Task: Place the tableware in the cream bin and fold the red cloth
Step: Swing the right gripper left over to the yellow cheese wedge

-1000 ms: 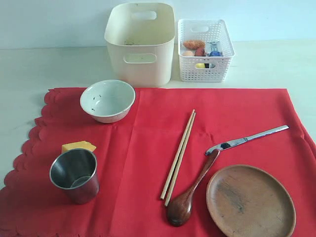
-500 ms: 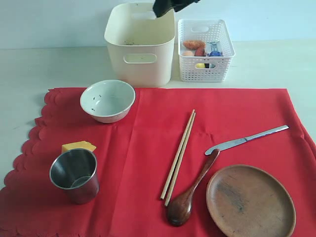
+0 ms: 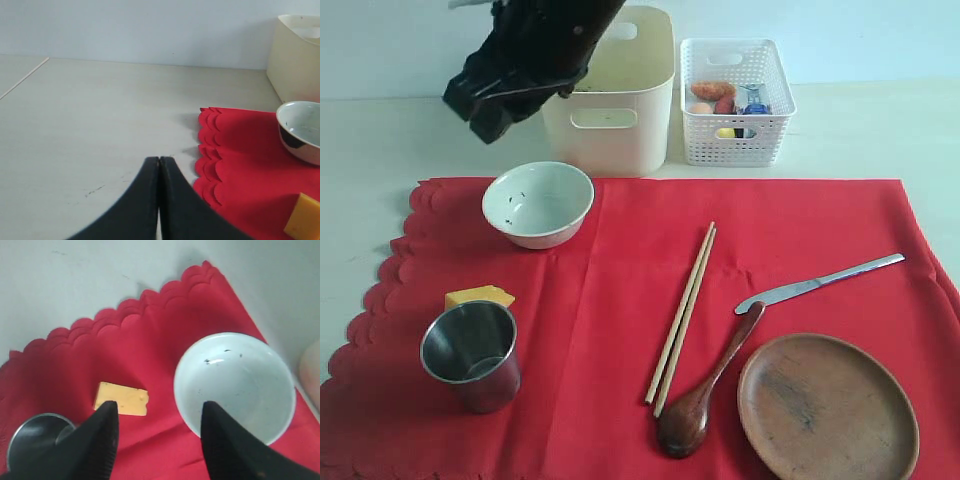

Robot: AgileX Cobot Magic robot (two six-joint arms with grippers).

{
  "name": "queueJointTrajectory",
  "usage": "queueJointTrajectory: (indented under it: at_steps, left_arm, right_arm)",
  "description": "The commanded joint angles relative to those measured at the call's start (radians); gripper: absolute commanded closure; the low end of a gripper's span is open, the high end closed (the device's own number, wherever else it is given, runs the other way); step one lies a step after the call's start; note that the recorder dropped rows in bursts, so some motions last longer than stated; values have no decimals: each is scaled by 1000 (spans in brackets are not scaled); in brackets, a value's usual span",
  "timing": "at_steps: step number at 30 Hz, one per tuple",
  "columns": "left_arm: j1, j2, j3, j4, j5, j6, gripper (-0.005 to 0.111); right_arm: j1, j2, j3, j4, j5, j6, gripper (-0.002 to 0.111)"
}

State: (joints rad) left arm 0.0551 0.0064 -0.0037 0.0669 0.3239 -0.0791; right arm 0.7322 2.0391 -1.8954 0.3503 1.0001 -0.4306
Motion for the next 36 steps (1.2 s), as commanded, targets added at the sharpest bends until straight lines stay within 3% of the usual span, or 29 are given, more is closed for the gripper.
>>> queueJointTrajectory:
  at_steps: [1, 11, 16, 20, 36]
  left_arm:
    - [-6, -6, 4, -2, -4, -5, 106]
    - [-6, -6, 4, -2, -4, -5, 106]
    - [-6, -6, 4, -2, -4, -5, 106]
    - [-6, -6, 4, -2, -4, -5, 106]
    - [-6, -6, 4, -2, -4, -5, 106]
  right_arm:
    - [65, 35, -6, -13, 0, -22, 60]
    - [181, 140, -6, -33, -35, -21, 59]
    - [210, 169, -6, -133, -89, 65, 46]
    - [210, 188, -6, -148, -87, 65, 41]
    - [210, 210, -6, -124, -86, 65, 41]
